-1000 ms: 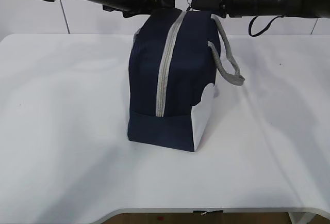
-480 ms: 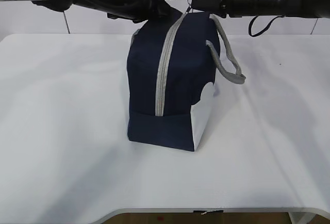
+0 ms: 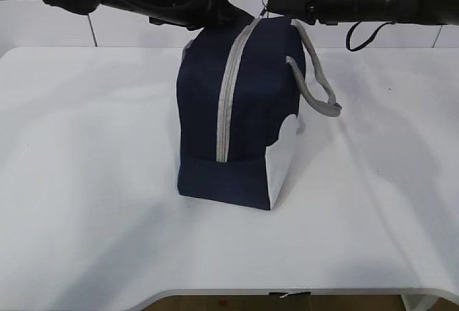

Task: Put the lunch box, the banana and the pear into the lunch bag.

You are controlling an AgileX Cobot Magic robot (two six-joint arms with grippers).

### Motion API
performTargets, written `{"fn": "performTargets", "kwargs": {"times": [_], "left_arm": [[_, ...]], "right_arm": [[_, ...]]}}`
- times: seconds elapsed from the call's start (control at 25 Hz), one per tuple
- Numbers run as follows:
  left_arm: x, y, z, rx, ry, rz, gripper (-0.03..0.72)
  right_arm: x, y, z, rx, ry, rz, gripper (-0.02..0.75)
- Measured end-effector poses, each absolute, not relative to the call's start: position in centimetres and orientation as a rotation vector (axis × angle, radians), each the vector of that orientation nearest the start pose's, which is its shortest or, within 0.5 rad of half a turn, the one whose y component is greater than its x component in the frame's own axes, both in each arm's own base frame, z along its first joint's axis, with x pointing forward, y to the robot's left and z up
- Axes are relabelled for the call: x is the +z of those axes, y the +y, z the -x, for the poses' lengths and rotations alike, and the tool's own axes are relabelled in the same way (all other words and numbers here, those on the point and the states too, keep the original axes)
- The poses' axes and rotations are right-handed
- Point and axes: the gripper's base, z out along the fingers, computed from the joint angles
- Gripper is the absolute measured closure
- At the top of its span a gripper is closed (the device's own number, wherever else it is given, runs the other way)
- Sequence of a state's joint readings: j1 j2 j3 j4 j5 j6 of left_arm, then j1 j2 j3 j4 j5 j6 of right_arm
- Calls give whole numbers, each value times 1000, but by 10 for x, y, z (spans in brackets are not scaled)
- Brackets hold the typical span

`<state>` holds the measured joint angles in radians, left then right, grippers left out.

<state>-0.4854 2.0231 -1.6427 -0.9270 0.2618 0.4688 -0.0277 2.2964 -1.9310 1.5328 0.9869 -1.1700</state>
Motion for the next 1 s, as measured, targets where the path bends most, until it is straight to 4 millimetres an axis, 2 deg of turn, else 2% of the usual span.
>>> {"fn": "performTargets", "kwargs": {"times": [0.24, 0.52, 0.76, 1.0], "left_arm": [[282, -245, -411, -793, 2089, -273, 671], [291, -260, -397, -772, 2046, -429, 672], [302, -262, -389, -773, 2018, -461, 672], [322, -258, -381, -768, 1969, -478, 673]], "right_arm": [[248, 60, -516, 1172, 1854, 247, 731], [244, 59, -516, 1183, 1907, 193, 731], [237, 58, -515, 1173, 1999, 157, 731], [232, 57, -514, 1168, 2077, 123, 731]]}}
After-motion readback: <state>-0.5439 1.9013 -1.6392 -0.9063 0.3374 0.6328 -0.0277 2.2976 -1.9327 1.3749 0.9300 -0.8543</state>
